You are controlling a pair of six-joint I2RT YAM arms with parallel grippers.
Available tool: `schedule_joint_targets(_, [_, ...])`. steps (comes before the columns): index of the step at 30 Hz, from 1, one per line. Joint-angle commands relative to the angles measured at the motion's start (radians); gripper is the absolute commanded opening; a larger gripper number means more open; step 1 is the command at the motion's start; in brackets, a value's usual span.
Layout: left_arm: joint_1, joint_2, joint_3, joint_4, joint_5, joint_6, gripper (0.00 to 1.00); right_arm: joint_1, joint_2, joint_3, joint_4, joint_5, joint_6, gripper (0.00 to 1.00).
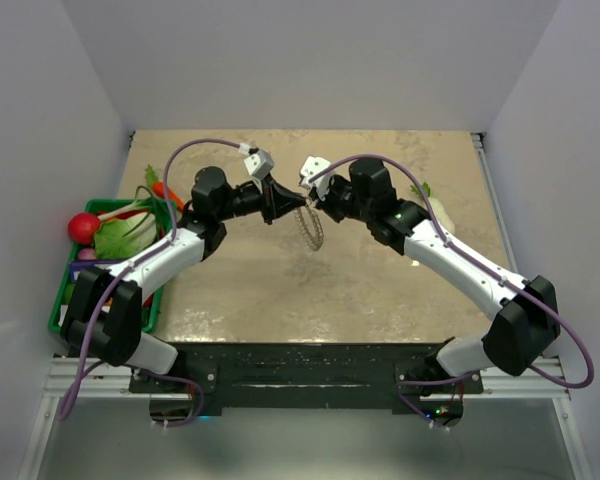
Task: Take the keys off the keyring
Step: Remove the key from the keyring.
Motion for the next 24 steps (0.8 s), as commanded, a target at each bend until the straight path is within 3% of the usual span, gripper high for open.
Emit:
schedule_joint_targets(1, [-0.01, 0.013, 0.034, 0.01, 0.016, 0.027, 0.0, 0.01, -0.054, 0.056, 0.026, 0.014, -0.021, 0.0])
schedule_joint_targets(15, [-0.011, 0.03, 0.031, 0.025, 0.061, 0.013, 0.0, 0.036, -0.065, 0.052, 0.013, 0.071, -0.134, 0.0])
schedule_joint_targets(24, [-0.011, 0.049, -0.002, 0.135, 0.142, -0.064, 0.0, 0.094, -0.066, 0.087, -0.095, 0.091, -0.286, 0.0])
